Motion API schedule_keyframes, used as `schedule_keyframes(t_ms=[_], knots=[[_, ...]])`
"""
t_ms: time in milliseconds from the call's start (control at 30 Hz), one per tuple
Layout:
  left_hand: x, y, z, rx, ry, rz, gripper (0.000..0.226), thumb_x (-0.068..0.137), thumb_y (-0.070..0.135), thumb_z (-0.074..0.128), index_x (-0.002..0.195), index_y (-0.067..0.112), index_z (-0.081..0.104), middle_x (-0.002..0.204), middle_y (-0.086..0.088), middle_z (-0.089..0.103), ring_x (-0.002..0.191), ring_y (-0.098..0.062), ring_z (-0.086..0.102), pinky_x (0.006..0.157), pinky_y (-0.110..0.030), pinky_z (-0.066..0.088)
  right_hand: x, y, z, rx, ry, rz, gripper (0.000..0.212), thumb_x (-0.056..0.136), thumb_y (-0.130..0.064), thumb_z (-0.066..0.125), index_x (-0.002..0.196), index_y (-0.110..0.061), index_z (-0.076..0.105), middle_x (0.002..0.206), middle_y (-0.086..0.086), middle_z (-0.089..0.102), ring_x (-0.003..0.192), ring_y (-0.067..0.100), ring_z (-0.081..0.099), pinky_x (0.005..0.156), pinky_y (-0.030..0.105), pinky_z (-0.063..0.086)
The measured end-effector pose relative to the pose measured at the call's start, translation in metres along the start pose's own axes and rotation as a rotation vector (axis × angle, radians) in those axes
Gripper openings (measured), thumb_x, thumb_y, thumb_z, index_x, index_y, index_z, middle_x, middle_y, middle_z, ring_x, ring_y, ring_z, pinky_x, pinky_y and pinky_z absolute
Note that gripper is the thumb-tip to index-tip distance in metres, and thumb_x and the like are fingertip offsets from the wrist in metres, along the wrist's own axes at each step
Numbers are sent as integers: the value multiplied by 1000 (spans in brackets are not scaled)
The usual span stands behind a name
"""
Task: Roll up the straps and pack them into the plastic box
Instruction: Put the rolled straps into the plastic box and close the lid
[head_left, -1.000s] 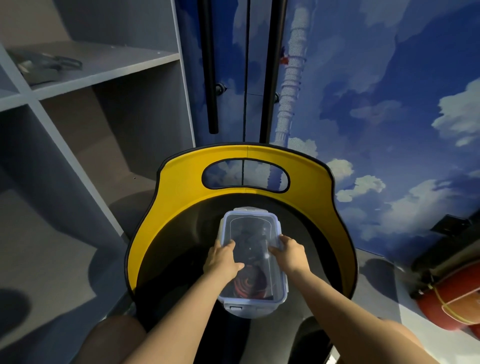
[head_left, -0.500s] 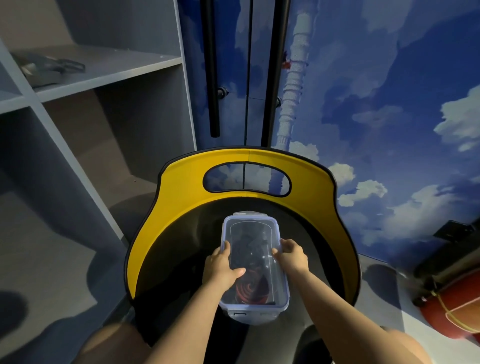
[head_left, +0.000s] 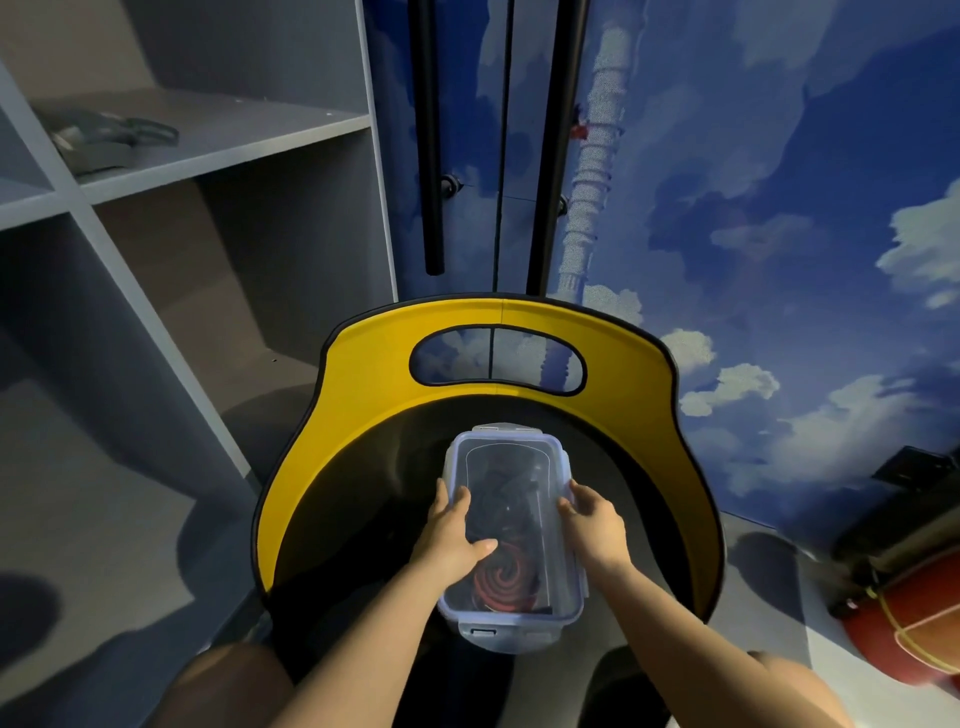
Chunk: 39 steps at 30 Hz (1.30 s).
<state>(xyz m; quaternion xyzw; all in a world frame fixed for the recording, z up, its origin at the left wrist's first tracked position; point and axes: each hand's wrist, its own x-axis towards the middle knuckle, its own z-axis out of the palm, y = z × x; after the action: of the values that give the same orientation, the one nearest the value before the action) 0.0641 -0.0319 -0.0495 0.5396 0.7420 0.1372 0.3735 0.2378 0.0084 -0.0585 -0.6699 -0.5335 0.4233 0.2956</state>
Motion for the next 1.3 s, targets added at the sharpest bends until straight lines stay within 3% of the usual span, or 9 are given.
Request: schedule_keyframes(t_ms=[100, 267, 400, 567, 633, 800, 1067, 1200, 1300], knots=[[3, 4, -2, 37, -8, -15, 81, 91, 30, 59, 151, 19, 6, 157, -3, -18, 147, -21, 7, 111, -33, 29, 3, 0, 2, -79, -55, -84, 55, 92, -20, 57, 143, -16, 37, 146, 5, 42, 134, 22, 40, 109, 33, 34], [7, 4, -5, 41, -34, -42, 82, 90, 34, 58, 151, 19, 5, 157, -1, -18, 147, -20, 0, 114, -35, 25, 7, -4, 11, -409, -107, -275, 48, 99, -20, 41, 146, -17, 32, 158, 3, 14, 146, 20, 14, 110, 31, 27], [10, 3, -4, 118, -75, -8, 96, 86, 40, 63, 151, 13, -4, 155, -2, -26, 145, -18, -15, 117, -35, 14, 4, -1, 14, -460, -199, -237, 55, 100, -30, 39, 150, -17, 19, 159, 0, -6, 146, 17, 13, 107, 29, 31], [10, 3, 3, 195, -94, -4, 99, 88, 41, 60, 149, 9, -12, 151, -7, -34, 143, -21, -22, 120, -36, 11, 2, 2, 16, -550, -298, -224, 61, 102, -27, 34, 150, -12, -1, 156, 8, -21, 146, 19, -8, 112, 25, 21], [11, 3, 4, 201, -103, -4, 98, 89, 41, 58, 148, 9, -12, 151, -7, -35, 143, -21, -23, 120, -37, 11, 2, 0, 16, -565, -309, -220, 61, 102, -26, 32, 150, -11, -3, 155, 8, -23, 147, 20, -7, 111, 25, 23], [11, 4, 5, 225, -92, -12, 95, 90, 41, 57, 149, 11, -11, 152, -6, -32, 145, -21, -16, 119, -37, 16, 3, 0, 17, -436, -285, -163, 60, 101, -25, 36, 151, -14, 3, 157, 2, -18, 140, 21, 29, 102, 29, 34], [10, -5, 6, 125, -18, -10, 93, 85, 42, 63, 151, 21, 0, 157, 3, -20, 146, -23, 12, 114, -35, 29, 2, 10, 21, -28, -134, -113, 53, 94, -16, 55, 144, -18, 36, 157, -5, 14, 142, 18, 25, 109, 25, 27], [9, -2, 6, 114, -1, -11, 94, 85, 40, 65, 151, 21, 1, 157, 3, -19, 146, -23, 11, 114, -36, 30, 2, 14, 16, 79, -177, -107, 58, 91, -17, 60, 144, -17, 36, 157, -4, 18, 141, 16, 27, 102, 18, 29], [8, -2, 5, 98, -12, -8, 94, 85, 37, 65, 151, 20, 0, 157, 2, -20, 147, -23, 7, 115, -37, 27, 6, 7, 7, 7, -158, -125, 61, 87, -25, 66, 141, -15, 39, 148, -4, 37, 133, 16, 41, 98, 18, 34]])
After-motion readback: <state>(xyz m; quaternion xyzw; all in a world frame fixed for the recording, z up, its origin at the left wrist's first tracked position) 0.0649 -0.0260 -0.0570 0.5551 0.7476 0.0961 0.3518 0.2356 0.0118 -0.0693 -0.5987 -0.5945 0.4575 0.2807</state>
